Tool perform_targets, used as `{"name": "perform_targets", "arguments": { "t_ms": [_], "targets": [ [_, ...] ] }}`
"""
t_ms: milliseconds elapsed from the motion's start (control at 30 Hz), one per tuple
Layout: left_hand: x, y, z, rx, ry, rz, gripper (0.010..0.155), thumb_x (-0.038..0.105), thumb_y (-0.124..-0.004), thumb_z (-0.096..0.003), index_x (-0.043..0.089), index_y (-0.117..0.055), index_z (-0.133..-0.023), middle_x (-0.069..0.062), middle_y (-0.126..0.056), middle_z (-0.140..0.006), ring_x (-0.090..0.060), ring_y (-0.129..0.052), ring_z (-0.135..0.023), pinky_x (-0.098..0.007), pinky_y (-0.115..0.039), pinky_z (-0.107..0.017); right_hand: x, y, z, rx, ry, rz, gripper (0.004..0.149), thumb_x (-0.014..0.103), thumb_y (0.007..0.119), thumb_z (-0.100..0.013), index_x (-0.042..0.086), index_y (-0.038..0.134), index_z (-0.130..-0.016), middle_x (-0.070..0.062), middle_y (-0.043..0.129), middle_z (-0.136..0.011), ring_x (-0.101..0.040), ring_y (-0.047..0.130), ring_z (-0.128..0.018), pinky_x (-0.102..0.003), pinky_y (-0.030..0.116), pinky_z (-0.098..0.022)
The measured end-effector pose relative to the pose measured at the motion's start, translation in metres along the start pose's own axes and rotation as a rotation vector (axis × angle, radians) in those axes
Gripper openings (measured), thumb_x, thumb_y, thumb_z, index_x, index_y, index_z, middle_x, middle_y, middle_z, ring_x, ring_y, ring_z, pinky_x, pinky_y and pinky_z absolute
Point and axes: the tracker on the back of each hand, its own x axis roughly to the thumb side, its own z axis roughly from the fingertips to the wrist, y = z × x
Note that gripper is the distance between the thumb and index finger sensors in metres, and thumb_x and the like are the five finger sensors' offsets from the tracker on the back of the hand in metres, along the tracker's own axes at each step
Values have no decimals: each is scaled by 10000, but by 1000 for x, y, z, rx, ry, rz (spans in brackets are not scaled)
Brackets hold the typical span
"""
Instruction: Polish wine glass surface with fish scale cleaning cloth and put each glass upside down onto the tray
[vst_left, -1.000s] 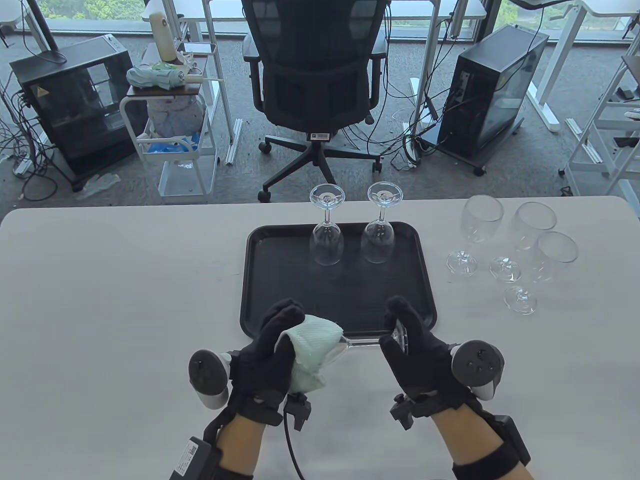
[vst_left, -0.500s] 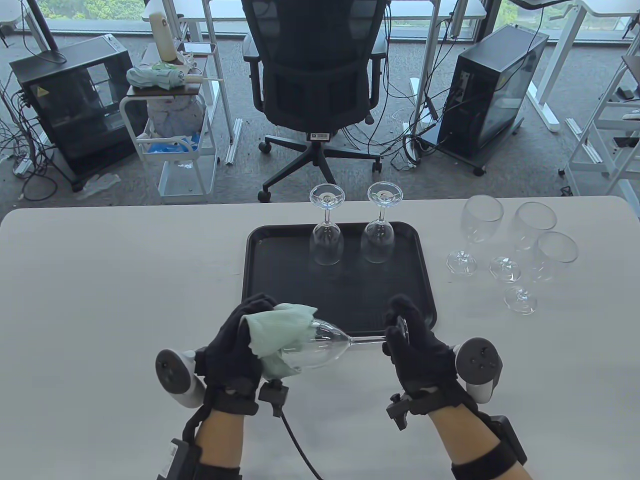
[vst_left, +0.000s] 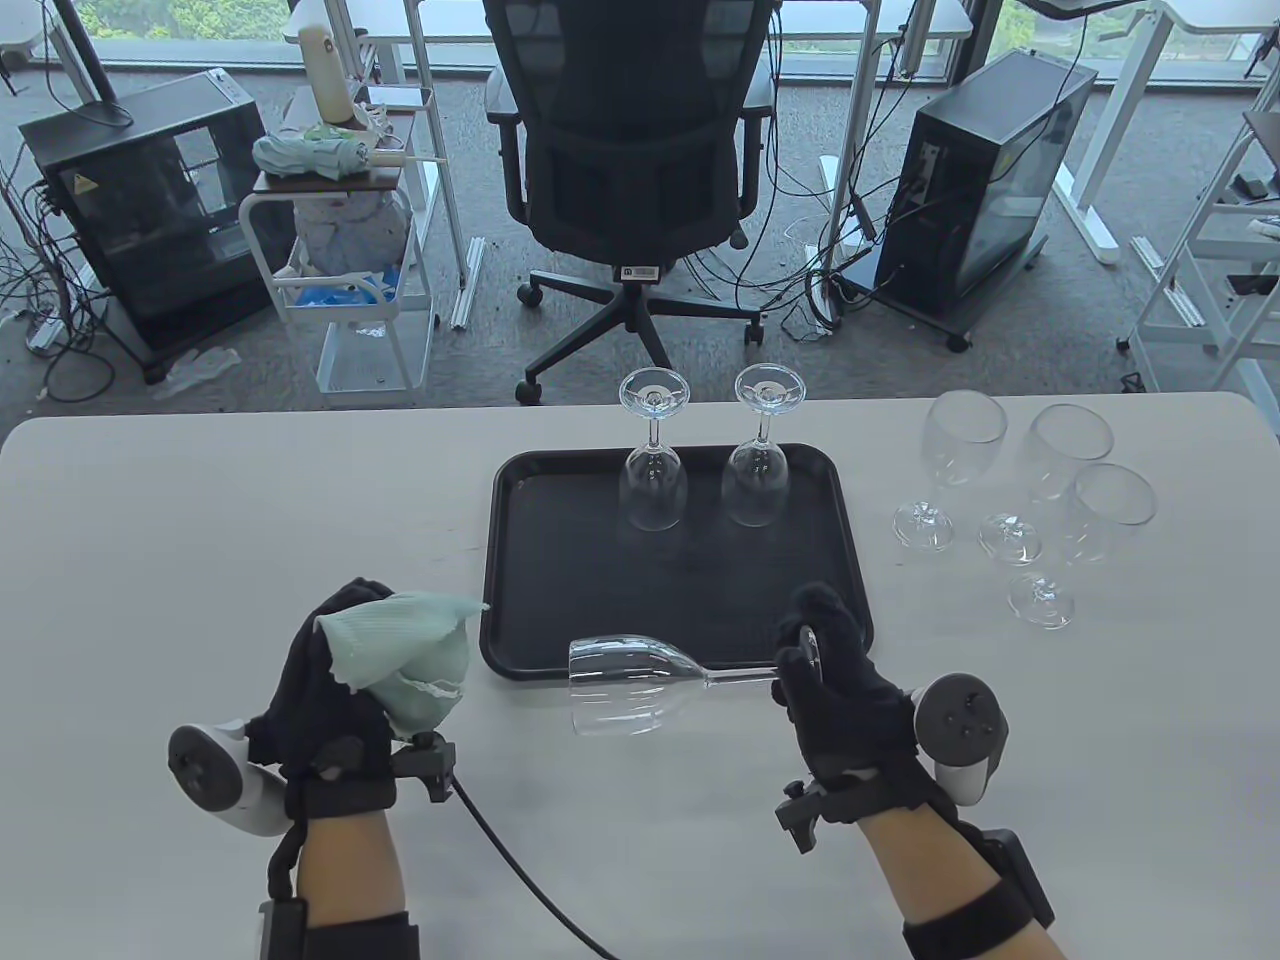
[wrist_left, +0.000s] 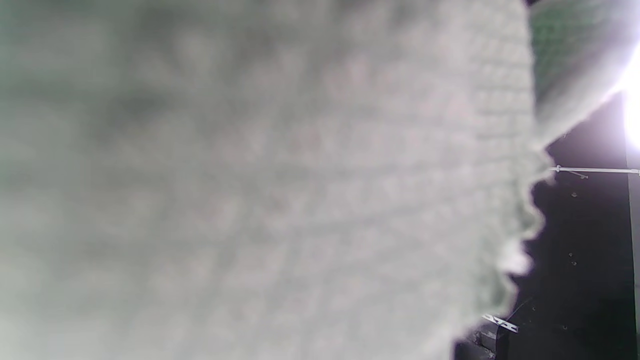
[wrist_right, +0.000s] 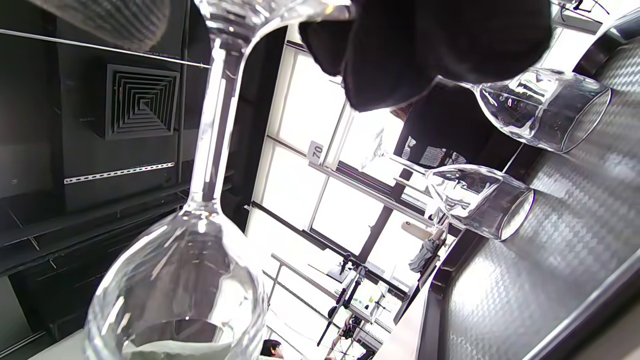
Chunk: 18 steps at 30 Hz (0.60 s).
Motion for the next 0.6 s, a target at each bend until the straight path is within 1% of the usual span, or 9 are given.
{"name": "perform_targets", "arguments": {
  "t_ms": [67, 133, 233, 300, 333, 367, 433, 533, 600],
  "targets": [
    [0, -1, -1, -1, 1, 6, 498, 520, -678, -571, 176, -816, -904, -90, -810, -989, -365, -853, -872, -652, -752, -633, 4, 0, -1, -24, -21, 20, 821, 701, 687, -529, 301, 231, -1082, -178, 607, -984, -306, 875, -552, -413, 839, -360],
    [1, -1, -2, -4, -3, 18, 500, 519, -681, -569, 174, -816, -905, -91, -809, -990, -365, -851, -873, -653, -749, -635, 15, 0, -5, -61, -66, 121, 843, 724, 699, -527, 319, 191, -1065, -164, 581, -997, -289, 856, -568, -405, 831, -374],
    [2, -1, -3, -1, -1, 37, 499, 519, -678, -572, 174, -814, -907, -89, -806, -992, -367, -849, -875, -653, -746, -638, 40, 17, -28, -71, -184, 390, 857, 744, 715, -524, 319, 175, -1036, -163, 549, -999, -269, 841, -575, -390, 827, -381],
    [2, -1, -3, -1, 0, 41, 499, 519, -678, -573, 175, -813, -908, -90, -805, -993, -367, -848, -875, -653, -745, -638, 53, 35, -46, -25, -224, 547, 855, 745, 723, -522, 324, 173, -1022, -166, 526, -1004, -272, 832, -578, -390, 818, -379],
    [2, -2, -4, -4, 2, 37, 500, 520, -677, -572, 175, -814, -907, -91, -805, -993, -366, -849, -875, -653, -745, -638, 63, 54, -63, 8, -279, 686, 844, 744, 723, -523, 322, 183, -1014, -166, 524, -1005, -269, 831, -578, -386, 818, -376],
    [2, -2, -4, -5, 3, 36, 501, 521, -676, -572, 176, -813, -908, -87, -806, -993, -365, -849, -876, -652, -747, -638, 68, 65, -72, 26, -307, 747, 834, 745, 723, -523, 317, 198, -1010, -170, 527, -1002, -270, 835, -574, -385, 820, -373],
    [1, -2, -4, -1, 5, 46, 499, 520, -676, -573, 175, -814, -907, -90, -805, -993, -366, -849, -875, -654, -745, -638, 78, 100, -100, 76, -349, 905, 818, 742, 729, -520, 309, 234, -1006, -180, 525, -1001, -274, 835, -576, -390, 819, -373],
    [1, -2, -4, -2, 10, 37, 500, 525, -671, -574, 183, -808, -912, -84, -802, -996, -362, -847, -879, -653, -743, -642, 80, 145, -135, 107, -339, 1061, 789, 735, 732, -518, 296, 288, -1000, -184, 514, -1004, -285, 833, -588, -397, 820, -378],
    [1, -1, -4, 6, 11, 48, 500, 527, -669, -576, 184, -804, -915, -83, -798, -1001, -363, -843, -882, -655, -741, -644, 75, 170, -151, 106, -283, 1131, 783, 731, 732, -519, 290, 296, -998, -190, 508, -1006, -295, 833, -595, -405, 819, -384]
  ]
}}
